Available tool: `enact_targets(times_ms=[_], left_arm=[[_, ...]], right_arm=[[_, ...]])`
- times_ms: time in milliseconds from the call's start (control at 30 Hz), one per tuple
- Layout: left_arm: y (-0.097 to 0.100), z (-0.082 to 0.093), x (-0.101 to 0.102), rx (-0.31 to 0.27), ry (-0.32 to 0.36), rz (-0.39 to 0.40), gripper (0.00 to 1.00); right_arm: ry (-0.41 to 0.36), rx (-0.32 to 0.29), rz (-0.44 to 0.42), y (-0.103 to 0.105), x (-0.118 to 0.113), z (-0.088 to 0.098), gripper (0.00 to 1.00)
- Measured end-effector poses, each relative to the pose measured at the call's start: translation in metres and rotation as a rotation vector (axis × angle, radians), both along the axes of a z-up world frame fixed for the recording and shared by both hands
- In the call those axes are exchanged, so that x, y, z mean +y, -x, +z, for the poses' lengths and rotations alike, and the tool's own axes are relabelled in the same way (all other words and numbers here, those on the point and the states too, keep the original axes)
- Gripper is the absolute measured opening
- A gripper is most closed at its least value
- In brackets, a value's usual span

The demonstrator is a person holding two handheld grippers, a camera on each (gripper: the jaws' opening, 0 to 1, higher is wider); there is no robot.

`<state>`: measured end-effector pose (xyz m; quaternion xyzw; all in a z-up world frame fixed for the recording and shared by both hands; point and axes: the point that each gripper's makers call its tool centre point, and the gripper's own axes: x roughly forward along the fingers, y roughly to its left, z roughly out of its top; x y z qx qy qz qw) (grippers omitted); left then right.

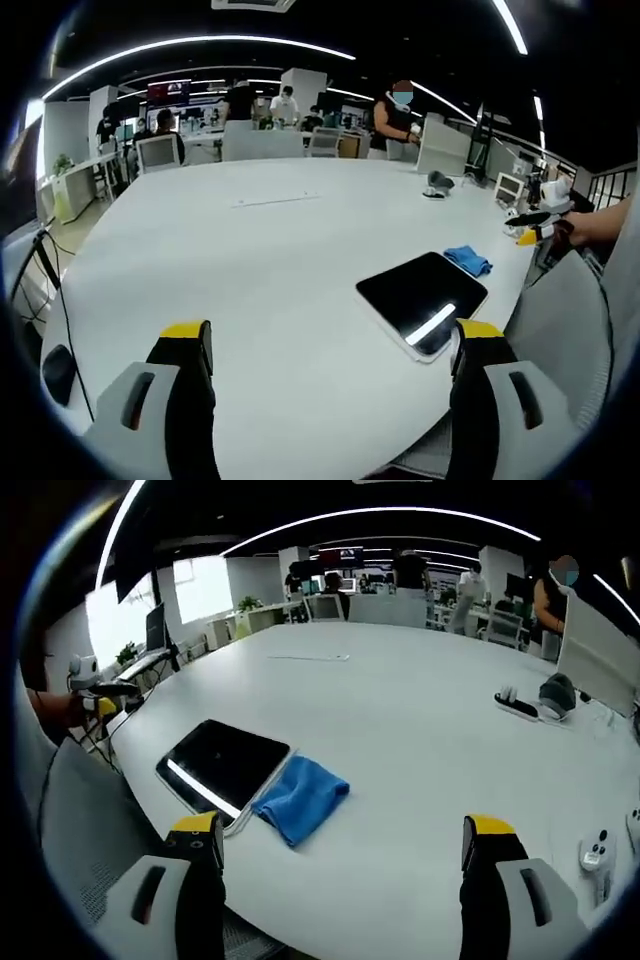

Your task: Wipe the mirror surface with the cleaning cloth until all visible marks leave the cleaned area.

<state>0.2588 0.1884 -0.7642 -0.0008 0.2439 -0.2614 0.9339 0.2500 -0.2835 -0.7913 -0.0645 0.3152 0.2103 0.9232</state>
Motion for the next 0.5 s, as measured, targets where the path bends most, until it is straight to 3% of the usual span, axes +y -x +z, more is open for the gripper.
enact_targets(times_ms=[100, 133, 500], left_arm=[[0.0044, -0.0033, -0.003, 0.007, -0.007, -0.007, 0.98], [0.0061, -0.0041, -0.0048, 0.01, -0.01, -0.013, 0.99], [0.0102, -0.0092, -0.0058, 0.024, -0.001, -0.001, 0.98]], right_arm=[[0.011, 0.006, 0.015, -0.0003, 0.0, 0.0016, 0.98], [-0.003, 0.036, 0.02, 0.0011, -0.0002, -0.0005, 0.97], [-0.042, 0.068, -0.021, -0.0015, 0.0008, -0.0047, 0.96]])
